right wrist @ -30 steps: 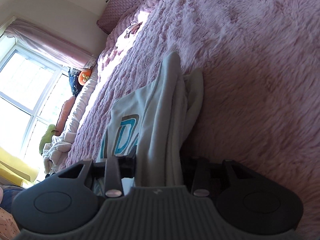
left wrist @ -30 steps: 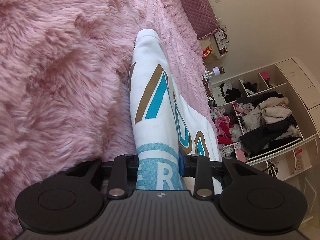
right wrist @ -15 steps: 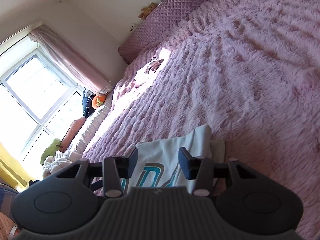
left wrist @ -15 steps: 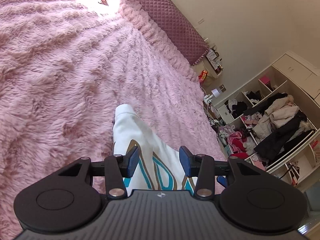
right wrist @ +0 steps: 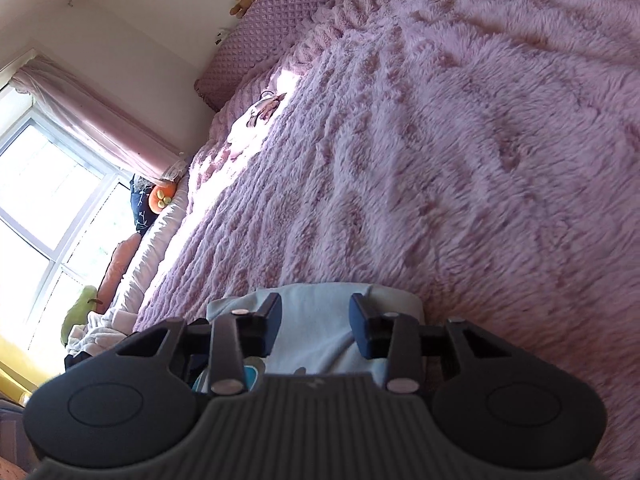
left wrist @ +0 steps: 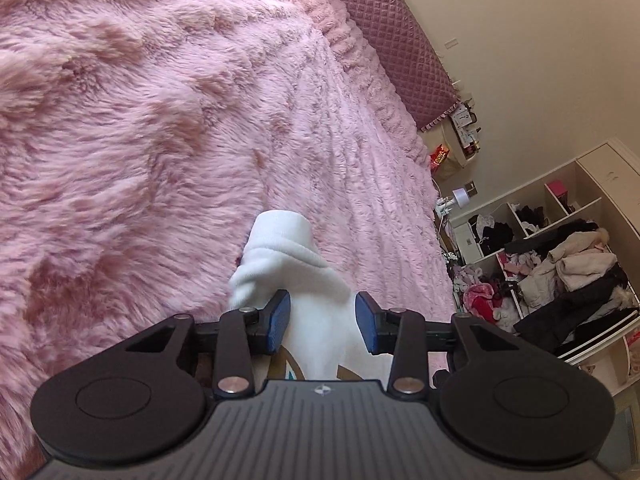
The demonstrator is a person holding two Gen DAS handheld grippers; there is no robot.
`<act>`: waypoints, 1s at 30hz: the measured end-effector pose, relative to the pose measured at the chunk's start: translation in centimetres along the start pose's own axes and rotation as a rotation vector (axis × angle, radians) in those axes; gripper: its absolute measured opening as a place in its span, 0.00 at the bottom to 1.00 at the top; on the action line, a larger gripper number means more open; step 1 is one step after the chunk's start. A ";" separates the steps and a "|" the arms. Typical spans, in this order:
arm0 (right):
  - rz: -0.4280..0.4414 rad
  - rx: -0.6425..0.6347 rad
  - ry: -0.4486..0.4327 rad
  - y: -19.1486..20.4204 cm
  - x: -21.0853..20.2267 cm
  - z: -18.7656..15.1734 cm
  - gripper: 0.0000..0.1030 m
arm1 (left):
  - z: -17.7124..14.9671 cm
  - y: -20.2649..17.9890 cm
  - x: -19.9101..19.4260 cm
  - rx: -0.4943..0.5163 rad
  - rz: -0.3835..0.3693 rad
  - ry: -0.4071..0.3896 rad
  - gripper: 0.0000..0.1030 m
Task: Fold small clothes
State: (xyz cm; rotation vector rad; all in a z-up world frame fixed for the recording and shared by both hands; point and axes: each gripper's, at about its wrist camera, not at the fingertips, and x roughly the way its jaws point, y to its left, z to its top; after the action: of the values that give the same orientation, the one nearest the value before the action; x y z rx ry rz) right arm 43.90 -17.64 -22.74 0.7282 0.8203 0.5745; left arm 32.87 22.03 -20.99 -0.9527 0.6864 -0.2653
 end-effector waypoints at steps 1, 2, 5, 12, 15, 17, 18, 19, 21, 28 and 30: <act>0.006 0.015 -0.002 -0.4 0.0 -0.1 0.27 | -0.1 0.2 0.0 -0.005 0.006 -0.001 0.39; 0.008 0.026 -0.003 -0.6 0.1 -0.1 0.26 | -0.1 0.4 0.0 -0.011 0.006 0.001 0.38; 0.013 0.040 -0.013 -0.2 -0.7 0.0 0.29 | -0.1 -0.4 -1.2 -0.007 0.000 -0.011 0.38; -0.038 -0.244 -0.015 6.1 -9.2 -3.2 0.38 | -4.4 -7.4 -9.3 0.304 0.026 -0.018 0.38; -0.168 -0.405 0.013 8.1 -13.4 -7.4 0.39 | -8.7 -9.7 -13.2 0.441 0.103 -0.010 0.38; -0.209 -0.457 0.038 8.2 -15.5 -10.2 0.39 | -11.7 -10.4 -15.3 0.498 0.139 -0.001 0.39; -0.232 -0.476 0.051 8.0 -16.4 -11.5 0.38 | -13.1 -10.6 -16.0 0.516 0.147 0.012 0.38; -0.252 -0.492 0.058 7.9 -17.1 -12.7 0.38 | -14.4 -10.7 -16.5 0.534 0.154 0.027 0.38; -0.280 -0.497 0.067 7.4 -17.7 -14.6 0.38 | -16.6 -10.7 -17.0 0.562 0.165 0.065 0.39; -0.316 -0.502 0.108 6.1 -17.4 -18.0 0.00 | -19.0 -8.9 -15.6 0.542 0.243 0.108 0.38; -0.309 -0.474 0.071 6.5 -18.4 -17.5 0.00 | -18.9 -8.2 -15.3 0.516 0.254 0.118 0.37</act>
State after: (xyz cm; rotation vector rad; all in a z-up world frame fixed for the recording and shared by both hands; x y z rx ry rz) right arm 18.27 -20.33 -17.88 0.1439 0.8034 0.4907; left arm 9.74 12.54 -15.24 -0.3553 0.7898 -0.2574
